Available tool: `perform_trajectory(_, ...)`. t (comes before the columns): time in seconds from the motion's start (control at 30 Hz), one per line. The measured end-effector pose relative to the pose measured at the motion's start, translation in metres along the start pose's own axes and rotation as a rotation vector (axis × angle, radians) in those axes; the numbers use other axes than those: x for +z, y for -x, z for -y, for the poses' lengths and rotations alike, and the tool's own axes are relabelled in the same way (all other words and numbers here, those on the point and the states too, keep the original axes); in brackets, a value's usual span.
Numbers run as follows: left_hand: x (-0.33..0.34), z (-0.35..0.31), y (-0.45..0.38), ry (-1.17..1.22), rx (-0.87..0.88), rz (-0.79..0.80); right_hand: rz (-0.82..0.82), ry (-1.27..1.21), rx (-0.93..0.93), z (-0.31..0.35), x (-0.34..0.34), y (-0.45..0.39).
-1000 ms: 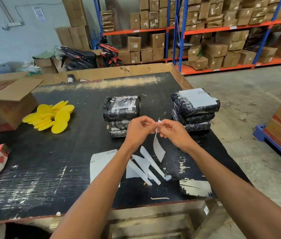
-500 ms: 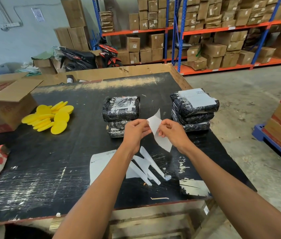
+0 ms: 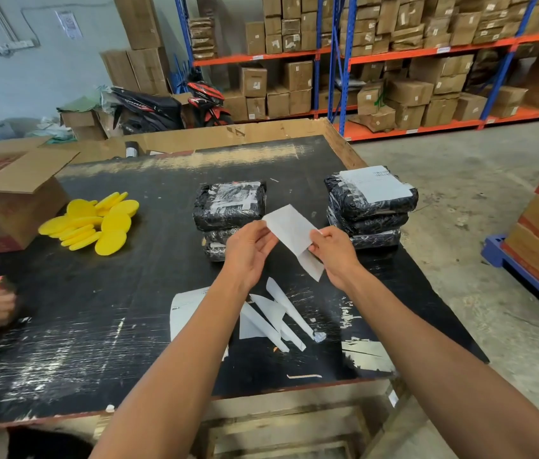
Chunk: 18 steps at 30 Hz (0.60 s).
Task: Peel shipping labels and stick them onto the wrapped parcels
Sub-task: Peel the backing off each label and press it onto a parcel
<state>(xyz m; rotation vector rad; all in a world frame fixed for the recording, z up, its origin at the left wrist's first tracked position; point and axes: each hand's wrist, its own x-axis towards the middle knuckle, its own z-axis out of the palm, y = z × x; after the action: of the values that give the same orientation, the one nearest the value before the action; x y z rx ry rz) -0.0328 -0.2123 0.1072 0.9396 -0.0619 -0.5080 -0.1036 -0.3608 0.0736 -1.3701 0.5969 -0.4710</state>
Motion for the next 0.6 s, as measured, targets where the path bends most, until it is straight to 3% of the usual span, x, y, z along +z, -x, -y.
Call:
perform_trajectory(0.13,-0.015,-0.007,-0.002,0.218,-0.042,-0.107,-0.111,-0.181,0.119,-0.01,-0.006,-0.003)
perform_trajectory(0.37,-0.041,-0.038,-0.01,0.356,0.061,-0.229,-0.473,-0.085,0.263,-0.043,-0.041,-0.013)
perform_trajectory(0.43,-0.044,-0.047,-0.012,0.429,0.104,-0.24,-0.42,-0.195,0.386,-0.049,-0.046,-0.013)
perform_trajectory(0.5,-0.041,-0.056,-0.013,0.445,0.123,-0.226,-0.259,-0.267,0.487,-0.051,-0.039,-0.01)
perform_trajectory(0.6,-0.028,-0.058,-0.009,0.428,0.119,-0.186,0.06,-0.057,0.477,-0.052,-0.021,0.008)
